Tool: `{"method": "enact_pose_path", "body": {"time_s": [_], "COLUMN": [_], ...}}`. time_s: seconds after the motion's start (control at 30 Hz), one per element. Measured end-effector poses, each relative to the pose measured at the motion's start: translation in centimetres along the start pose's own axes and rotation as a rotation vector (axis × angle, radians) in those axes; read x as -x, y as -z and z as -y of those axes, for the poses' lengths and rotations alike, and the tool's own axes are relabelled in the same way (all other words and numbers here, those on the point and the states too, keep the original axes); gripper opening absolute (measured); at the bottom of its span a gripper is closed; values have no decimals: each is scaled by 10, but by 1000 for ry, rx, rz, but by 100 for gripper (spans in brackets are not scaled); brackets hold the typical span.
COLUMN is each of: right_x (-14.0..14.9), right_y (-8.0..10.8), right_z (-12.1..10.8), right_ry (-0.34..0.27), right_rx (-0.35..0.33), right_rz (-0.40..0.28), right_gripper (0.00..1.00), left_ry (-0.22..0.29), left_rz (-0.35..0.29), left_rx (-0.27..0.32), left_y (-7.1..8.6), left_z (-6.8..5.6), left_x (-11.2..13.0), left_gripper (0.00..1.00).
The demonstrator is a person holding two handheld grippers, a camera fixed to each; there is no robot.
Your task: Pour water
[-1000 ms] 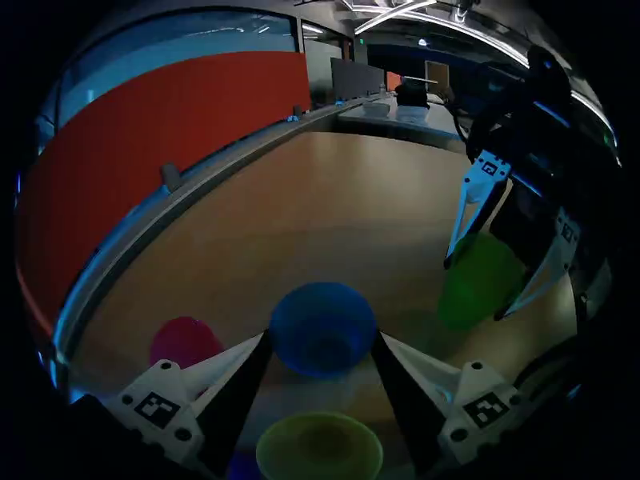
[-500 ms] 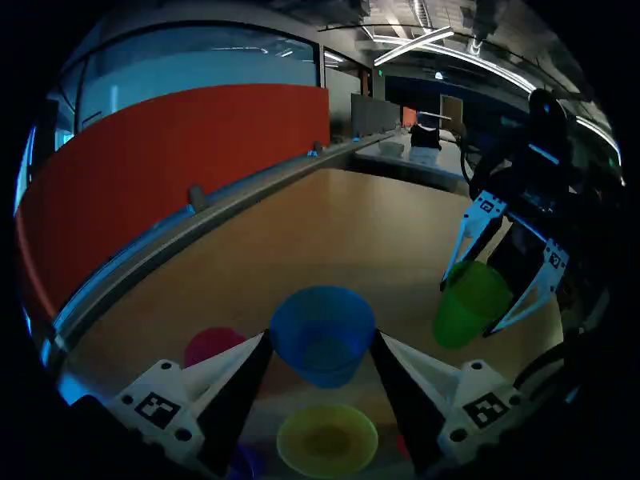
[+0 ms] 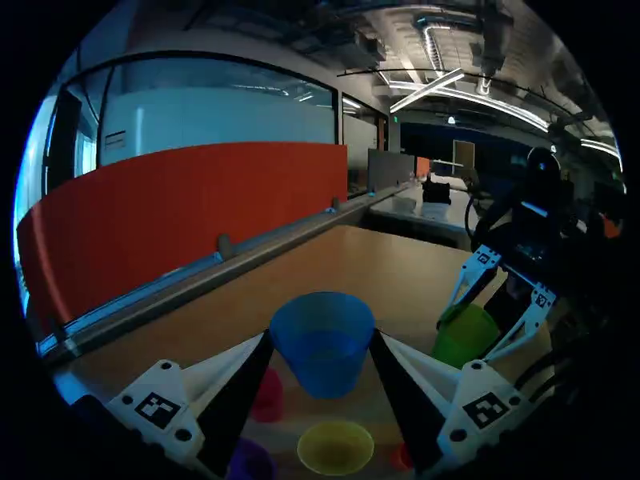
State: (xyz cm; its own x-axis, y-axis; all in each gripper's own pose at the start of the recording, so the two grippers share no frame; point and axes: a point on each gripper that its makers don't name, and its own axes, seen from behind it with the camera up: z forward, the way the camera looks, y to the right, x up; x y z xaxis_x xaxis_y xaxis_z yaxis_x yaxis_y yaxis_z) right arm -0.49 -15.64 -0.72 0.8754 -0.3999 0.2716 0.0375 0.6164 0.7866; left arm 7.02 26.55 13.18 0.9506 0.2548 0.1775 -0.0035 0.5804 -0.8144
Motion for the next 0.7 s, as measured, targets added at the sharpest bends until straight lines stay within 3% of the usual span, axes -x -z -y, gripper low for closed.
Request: {"method": "enact_pose_path", "body": {"time_s": [0.4,0.7], "right_x": [-31,-45], "right_y": [4,1], "right_z": [5,11], "right_ry": [-17,-20], "right_rx": [9,9], "right_rz": [-76,-123], "right_gripper": [90,90], "left_ry": [18,12], "left_rz": [-134,-166], "left_rx": [-38,-52], "left_y": [31,46], "left_z": [10,12], "left_x": [-40,-52], "left_gripper": [87,87]}}
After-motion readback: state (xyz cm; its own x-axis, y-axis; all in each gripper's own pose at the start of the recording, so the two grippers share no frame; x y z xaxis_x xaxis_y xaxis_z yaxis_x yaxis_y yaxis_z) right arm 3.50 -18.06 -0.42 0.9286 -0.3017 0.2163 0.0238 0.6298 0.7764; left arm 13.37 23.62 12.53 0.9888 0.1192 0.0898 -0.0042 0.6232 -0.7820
